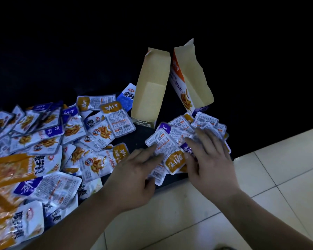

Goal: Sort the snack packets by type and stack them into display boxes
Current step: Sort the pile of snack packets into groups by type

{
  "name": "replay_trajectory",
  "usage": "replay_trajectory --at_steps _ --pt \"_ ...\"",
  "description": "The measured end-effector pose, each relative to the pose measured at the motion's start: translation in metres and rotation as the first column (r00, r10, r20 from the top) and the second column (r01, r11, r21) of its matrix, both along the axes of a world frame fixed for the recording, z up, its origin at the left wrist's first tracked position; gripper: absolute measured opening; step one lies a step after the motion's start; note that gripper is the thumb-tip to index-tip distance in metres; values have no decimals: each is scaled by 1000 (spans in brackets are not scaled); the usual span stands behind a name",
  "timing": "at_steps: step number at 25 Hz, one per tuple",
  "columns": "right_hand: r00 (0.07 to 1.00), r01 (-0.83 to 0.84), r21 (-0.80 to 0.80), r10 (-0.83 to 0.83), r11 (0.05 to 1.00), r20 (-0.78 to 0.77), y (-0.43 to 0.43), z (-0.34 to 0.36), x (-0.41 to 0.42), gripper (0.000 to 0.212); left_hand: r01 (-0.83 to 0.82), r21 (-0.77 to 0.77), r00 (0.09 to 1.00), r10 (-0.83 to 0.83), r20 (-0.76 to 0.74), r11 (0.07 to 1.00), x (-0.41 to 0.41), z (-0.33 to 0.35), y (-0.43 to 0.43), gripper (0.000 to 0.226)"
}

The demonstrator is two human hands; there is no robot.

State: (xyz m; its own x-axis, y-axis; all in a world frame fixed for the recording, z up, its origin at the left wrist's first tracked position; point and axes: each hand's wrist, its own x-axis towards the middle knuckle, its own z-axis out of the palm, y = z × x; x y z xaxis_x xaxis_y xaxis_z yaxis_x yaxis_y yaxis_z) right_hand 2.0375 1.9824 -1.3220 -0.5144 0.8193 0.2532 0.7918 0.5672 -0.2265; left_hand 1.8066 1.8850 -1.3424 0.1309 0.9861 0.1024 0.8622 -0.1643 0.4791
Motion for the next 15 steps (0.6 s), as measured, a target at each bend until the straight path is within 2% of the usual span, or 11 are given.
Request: replay_trajectory --at_steps 5,8,10,12,13,15 --pt "993 -100 -20 101 995 54 -8 2 2 42 1 -7 999 -1 -52 1000 13 -3 9 55" --pt "991 -59 -73 67 996 112 -6 2 -2 42 -11 -19 999 11 53 1000 22 4 22 50" --pt "995 -34 -65 40 997 88 -4 6 -7 44 -91 93 988 77 136 992 15 17 23 41" --pt "997 -60 -50 62 997 45 -6 11 -15 48 -231 192 970 211 120 954 -6 31 31 37" --pt "997 -67 -61 69 996 46 -5 14 -21 50 -295 184 955 280 101 938 -20 39 41 40" --pt "992 -48 -148 65 988 112 1 14 -33 60 -378 38 923 374 93 925 -37 51 66 51"
